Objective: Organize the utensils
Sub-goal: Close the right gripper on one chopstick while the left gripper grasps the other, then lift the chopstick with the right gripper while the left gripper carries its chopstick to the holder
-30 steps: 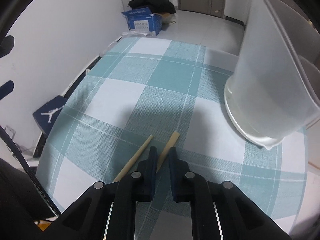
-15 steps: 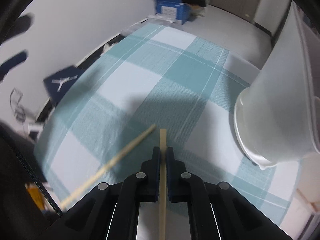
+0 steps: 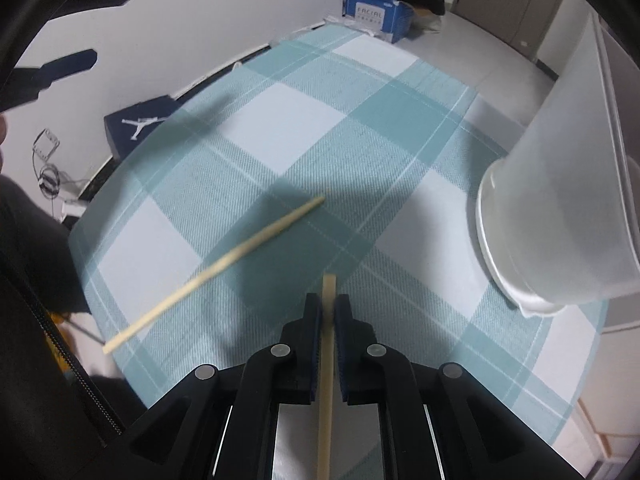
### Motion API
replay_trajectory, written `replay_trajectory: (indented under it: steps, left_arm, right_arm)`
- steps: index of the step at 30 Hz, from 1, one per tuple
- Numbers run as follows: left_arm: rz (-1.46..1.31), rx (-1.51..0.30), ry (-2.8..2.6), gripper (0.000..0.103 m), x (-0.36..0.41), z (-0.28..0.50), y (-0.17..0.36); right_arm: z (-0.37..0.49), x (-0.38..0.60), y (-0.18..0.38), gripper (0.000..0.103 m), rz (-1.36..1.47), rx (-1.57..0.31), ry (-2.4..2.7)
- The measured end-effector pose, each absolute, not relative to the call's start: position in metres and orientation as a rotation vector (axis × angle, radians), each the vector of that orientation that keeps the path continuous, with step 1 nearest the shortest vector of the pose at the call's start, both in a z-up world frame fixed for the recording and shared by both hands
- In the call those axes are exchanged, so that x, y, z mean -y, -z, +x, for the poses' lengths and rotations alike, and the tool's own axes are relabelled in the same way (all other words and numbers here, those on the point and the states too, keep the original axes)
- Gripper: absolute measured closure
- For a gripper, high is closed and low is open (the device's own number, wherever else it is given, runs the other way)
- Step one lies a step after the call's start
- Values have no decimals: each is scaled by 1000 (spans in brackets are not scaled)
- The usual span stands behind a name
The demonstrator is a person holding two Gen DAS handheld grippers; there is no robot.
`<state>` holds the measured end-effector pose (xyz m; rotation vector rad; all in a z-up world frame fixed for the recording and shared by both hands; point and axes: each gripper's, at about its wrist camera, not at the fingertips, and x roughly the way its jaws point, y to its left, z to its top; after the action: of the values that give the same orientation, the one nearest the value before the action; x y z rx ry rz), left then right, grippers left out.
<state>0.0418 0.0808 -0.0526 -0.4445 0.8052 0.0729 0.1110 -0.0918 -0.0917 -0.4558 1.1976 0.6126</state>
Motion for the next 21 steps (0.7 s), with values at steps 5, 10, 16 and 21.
replay_trajectory:
  steps: [5, 10, 16, 21]
  left_arm:
    - [-331, -829, -110, 1, -67, 40, 60]
    - [-271, -875, -110, 1, -54, 42, 70]
    - [-216, -966, -32, 1, -30, 48, 83]
    - [-144, -1064, 72, 1, -1, 59, 92]
  right_arm:
    - [116, 85, 90, 97, -449, -1185, -627]
    - [117, 99, 78, 97, -336, -1150, -636]
    - [114, 134, 27, 97, -91, -1005, -641]
    - [116, 174, -8, 97, 97, -903, -635]
